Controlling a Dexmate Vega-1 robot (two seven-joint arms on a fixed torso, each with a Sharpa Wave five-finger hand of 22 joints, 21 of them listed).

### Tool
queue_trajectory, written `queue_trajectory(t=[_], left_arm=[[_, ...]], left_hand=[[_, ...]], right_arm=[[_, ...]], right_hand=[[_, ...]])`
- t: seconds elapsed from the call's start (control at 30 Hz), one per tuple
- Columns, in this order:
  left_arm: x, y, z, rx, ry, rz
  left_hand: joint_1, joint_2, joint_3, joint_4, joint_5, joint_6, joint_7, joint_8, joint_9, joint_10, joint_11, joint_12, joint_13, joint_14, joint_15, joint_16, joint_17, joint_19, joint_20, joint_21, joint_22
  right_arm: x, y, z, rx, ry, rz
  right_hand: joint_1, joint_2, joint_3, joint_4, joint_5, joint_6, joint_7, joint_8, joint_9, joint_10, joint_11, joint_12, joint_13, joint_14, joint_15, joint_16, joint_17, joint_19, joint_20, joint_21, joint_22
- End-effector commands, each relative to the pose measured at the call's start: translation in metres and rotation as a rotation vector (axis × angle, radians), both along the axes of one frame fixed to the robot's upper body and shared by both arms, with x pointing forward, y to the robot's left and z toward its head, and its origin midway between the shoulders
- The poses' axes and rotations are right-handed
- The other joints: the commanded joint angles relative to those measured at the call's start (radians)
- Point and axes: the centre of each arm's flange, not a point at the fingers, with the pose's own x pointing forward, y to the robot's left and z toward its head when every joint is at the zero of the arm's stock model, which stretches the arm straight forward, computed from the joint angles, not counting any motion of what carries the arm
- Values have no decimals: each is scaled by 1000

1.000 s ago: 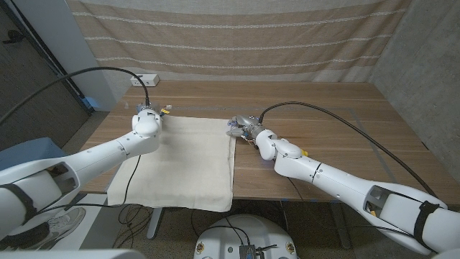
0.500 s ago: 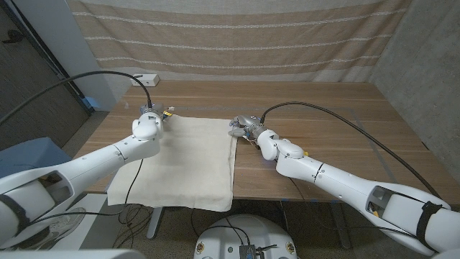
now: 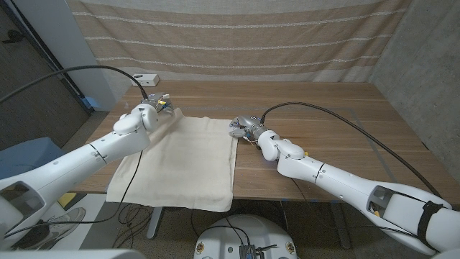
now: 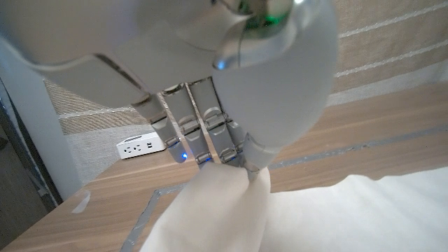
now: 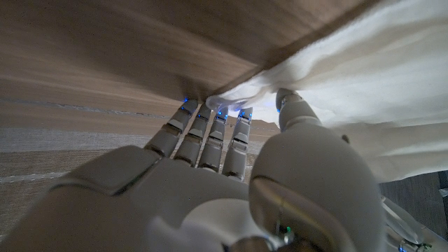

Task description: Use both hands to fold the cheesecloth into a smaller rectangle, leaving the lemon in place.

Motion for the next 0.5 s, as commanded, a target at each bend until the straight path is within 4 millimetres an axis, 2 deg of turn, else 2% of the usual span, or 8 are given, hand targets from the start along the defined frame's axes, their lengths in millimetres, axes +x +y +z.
queue_trajectory(t=[0.03,0.17,0.5], left_arm=[[-24,-16,27,-98,-23,-240],[-24,-21,33,-127,-10,-309],[-24,-40,42,-151,23,-435]], left_hand=[[33,21,-4,1,6,13,21,10,7,17,-24,15,115,2,-139,4,9,0,9,14,5],[40,19,-4,-1,7,19,36,13,11,15,-23,21,123,7,-140,4,11,2,9,23,7],[58,16,-6,-4,9,22,40,18,21,14,-15,34,141,11,-139,10,25,5,10,41,12]], right_arm=[[0,1,-4,-23,1,12],[0,0,-6,-28,4,15],[0,1,-11,-53,9,27]], right_hand=[[-1,2,-1,2,7,6,-1,-5,2,2,8,-3,2,10,-53,-1,1,7,7,8,2],[-3,1,-3,3,7,7,-1,-6,2,1,11,-4,2,8,-52,-2,2,6,8,7,2],[-4,1,-3,3,8,7,-2,-10,2,1,9,-5,2,6,-51,-5,1,6,7,7,2]])
